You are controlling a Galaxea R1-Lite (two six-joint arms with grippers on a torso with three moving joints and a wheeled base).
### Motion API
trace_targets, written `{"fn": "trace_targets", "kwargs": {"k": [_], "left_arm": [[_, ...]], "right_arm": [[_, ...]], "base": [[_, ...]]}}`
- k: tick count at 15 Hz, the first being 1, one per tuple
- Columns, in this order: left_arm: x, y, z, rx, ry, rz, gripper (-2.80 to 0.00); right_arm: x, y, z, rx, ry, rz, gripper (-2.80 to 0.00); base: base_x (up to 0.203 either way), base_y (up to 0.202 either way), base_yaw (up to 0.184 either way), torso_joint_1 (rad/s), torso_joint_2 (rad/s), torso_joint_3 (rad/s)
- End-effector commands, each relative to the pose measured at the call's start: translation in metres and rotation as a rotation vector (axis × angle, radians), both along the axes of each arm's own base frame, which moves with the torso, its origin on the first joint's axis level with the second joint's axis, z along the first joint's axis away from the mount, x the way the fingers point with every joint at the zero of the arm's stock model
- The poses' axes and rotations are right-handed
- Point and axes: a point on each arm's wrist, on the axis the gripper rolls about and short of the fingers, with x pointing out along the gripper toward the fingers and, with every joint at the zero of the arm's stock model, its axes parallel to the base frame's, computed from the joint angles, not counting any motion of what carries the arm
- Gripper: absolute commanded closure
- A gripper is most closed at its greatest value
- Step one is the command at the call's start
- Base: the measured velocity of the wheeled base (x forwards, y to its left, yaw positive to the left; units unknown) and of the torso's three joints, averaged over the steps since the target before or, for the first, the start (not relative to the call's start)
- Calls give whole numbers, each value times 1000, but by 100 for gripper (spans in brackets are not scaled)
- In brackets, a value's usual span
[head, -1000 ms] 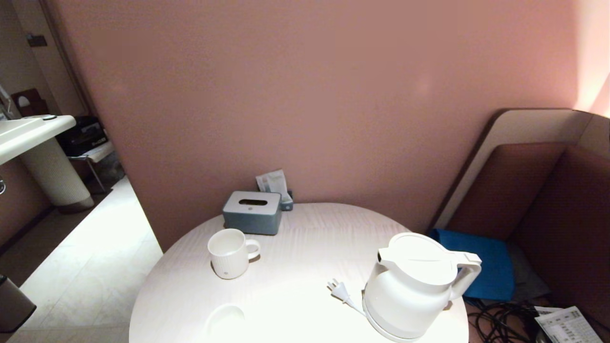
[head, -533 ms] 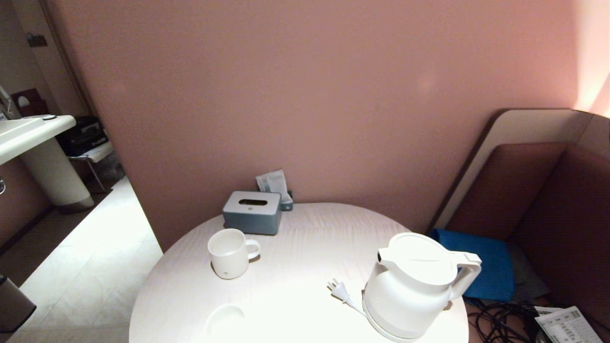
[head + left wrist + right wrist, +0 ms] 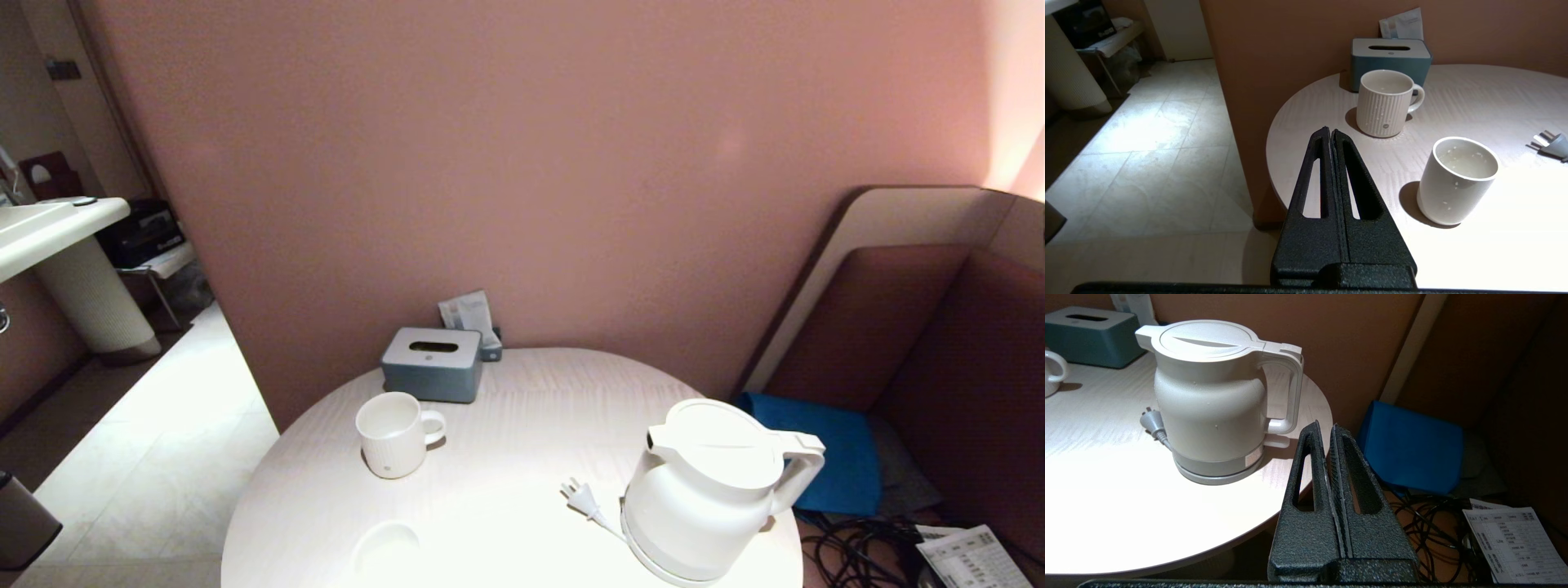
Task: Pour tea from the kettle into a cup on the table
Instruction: Pick up the cup
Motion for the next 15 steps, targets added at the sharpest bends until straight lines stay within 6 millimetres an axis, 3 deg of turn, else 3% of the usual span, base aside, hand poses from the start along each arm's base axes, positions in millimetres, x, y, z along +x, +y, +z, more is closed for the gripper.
{"fn": "trace_targets", "kwargs": {"k": [1, 15], "left_arm": [[0, 0, -1, 23, 7, 2, 0], [0, 0, 0, 25, 1, 1, 0]], "right_arm": [[0, 0, 0, 0, 0, 1, 0], [0, 0, 0, -1, 1, 1, 0]], "base": [[0, 0, 0, 0, 0, 0], [0, 0, 0, 0, 0, 0]]}}
